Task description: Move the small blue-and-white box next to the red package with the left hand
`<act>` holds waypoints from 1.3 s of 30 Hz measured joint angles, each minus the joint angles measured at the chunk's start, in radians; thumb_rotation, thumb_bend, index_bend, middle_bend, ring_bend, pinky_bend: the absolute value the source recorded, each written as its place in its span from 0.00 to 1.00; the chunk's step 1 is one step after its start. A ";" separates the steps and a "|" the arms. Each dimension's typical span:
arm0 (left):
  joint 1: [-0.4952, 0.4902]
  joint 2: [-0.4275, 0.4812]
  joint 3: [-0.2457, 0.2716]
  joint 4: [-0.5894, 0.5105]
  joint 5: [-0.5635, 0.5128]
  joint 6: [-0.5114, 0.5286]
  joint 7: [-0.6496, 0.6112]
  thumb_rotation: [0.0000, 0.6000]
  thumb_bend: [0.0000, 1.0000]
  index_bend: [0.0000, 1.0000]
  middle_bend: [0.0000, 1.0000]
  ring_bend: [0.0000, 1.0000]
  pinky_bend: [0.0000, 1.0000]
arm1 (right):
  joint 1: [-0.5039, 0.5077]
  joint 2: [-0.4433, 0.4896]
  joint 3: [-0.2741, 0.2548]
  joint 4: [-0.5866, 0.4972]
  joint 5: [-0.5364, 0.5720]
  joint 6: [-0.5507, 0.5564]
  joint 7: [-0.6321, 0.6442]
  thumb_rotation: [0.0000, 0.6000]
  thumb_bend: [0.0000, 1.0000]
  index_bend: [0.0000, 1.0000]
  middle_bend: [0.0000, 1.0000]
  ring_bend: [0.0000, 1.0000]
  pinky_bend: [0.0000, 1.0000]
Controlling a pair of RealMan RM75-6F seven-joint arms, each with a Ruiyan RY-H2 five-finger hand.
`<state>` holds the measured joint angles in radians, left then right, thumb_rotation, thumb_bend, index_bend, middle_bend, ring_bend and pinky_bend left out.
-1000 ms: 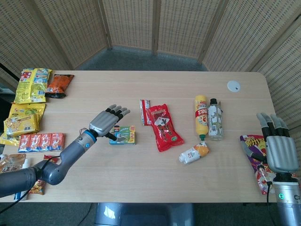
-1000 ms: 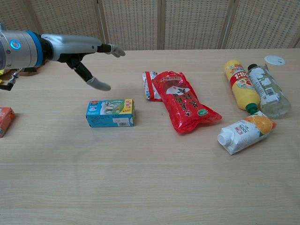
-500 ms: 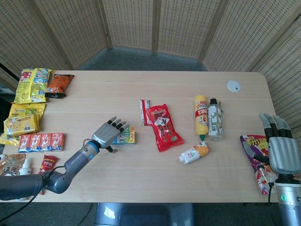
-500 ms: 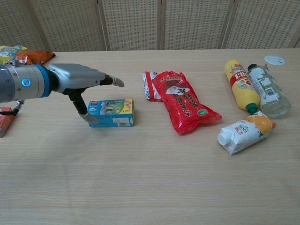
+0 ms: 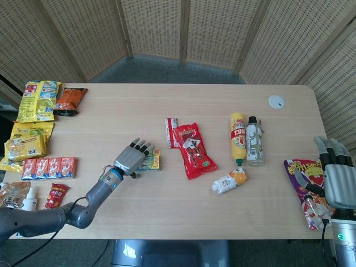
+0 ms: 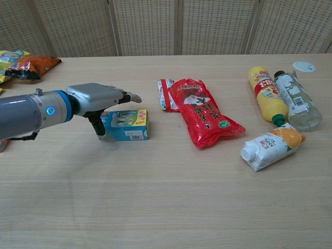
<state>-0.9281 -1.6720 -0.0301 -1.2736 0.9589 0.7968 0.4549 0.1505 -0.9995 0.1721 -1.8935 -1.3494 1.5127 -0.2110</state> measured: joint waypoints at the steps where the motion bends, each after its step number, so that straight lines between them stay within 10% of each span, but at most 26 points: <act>1: 0.003 -0.016 -0.003 0.018 0.000 0.000 -0.005 0.98 0.27 0.00 0.00 0.00 0.00 | 0.000 0.001 0.001 0.000 0.000 0.000 0.001 0.22 0.33 0.00 0.08 0.00 0.00; 6: 0.010 -0.078 -0.014 0.088 0.008 -0.005 -0.019 1.00 0.42 0.16 0.04 0.06 0.13 | -0.007 0.008 0.002 -0.001 0.001 0.002 0.020 0.22 0.33 0.00 0.08 0.00 0.00; 15: 0.026 -0.127 -0.052 0.148 0.043 0.005 -0.064 1.00 0.55 0.63 0.48 0.55 0.60 | -0.013 0.011 0.003 0.001 0.001 0.003 0.033 0.22 0.32 0.00 0.08 0.00 0.00; 24: 0.042 -0.047 -0.106 0.028 0.115 0.079 -0.126 1.00 0.55 0.65 0.50 0.59 0.64 | -0.008 -0.001 0.004 0.013 0.000 -0.007 0.032 0.22 0.33 0.00 0.08 0.00 0.00; 39: 0.081 0.386 -0.277 -0.509 0.114 0.260 -0.050 1.00 0.54 0.67 0.51 0.58 0.63 | 0.019 -0.049 0.003 0.067 -0.005 -0.038 0.007 0.21 0.33 0.00 0.08 0.00 0.00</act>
<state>-0.8470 -1.2864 -0.3073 -1.7830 1.0731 1.0566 0.4044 0.1690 -1.0481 0.1751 -1.8265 -1.3546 1.4748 -0.2041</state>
